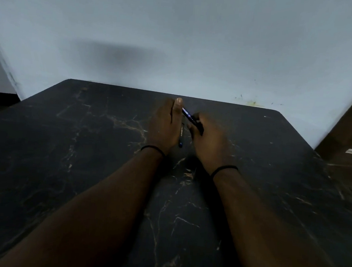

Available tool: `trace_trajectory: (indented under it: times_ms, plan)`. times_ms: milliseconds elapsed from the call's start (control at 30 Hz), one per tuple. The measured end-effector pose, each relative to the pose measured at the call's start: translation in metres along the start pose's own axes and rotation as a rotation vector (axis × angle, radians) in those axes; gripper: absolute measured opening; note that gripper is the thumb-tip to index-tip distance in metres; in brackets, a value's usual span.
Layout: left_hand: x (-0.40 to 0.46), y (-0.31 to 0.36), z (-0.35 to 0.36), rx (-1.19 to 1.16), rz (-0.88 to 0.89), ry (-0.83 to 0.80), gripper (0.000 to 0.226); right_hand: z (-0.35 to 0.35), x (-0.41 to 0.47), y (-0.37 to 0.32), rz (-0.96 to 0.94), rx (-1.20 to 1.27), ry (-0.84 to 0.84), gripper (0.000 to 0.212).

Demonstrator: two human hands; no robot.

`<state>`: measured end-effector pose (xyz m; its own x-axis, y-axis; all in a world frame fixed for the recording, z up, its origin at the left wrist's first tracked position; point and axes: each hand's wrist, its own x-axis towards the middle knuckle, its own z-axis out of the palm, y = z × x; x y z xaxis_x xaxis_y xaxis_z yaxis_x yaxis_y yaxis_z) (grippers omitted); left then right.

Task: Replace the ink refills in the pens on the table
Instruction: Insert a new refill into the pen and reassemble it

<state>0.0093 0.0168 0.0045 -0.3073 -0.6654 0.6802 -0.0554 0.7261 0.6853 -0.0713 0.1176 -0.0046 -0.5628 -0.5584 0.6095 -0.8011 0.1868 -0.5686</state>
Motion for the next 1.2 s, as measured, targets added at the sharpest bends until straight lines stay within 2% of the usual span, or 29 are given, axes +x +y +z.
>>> trace_trajectory:
  times_ms: [167,400,633,867,1100,1200]
  plan:
    - [0.002,-0.002,-0.001,0.031,-0.085,-0.022,0.038,0.001,0.001,-0.005,-0.079,-0.058,-0.061,0.030]
    - [0.002,-0.001,0.000,0.010,-0.086,-0.044,0.039,-0.001,0.000,-0.006,0.014,-0.078,-0.120,0.018]
    - [0.004,-0.003,0.000,-0.005,-0.141,-0.033,0.037,-0.003,0.001,-0.021,-0.009,-0.173,-0.192,0.030]
    - [0.004,0.001,-0.001,-0.046,-0.121,-0.031,0.037,-0.006,0.002,-0.029,0.015,-0.262,-0.174,0.034]
    - [0.009,-0.004,-0.009,-0.003,-0.145,0.040,0.035,-0.001,0.001,-0.029,0.003,-0.246,-0.170,0.043]
    - [0.018,-0.013,-0.021,0.028,-0.212,0.158,0.031,-0.001,0.002,-0.020,0.002,-0.213,-0.146,0.042]
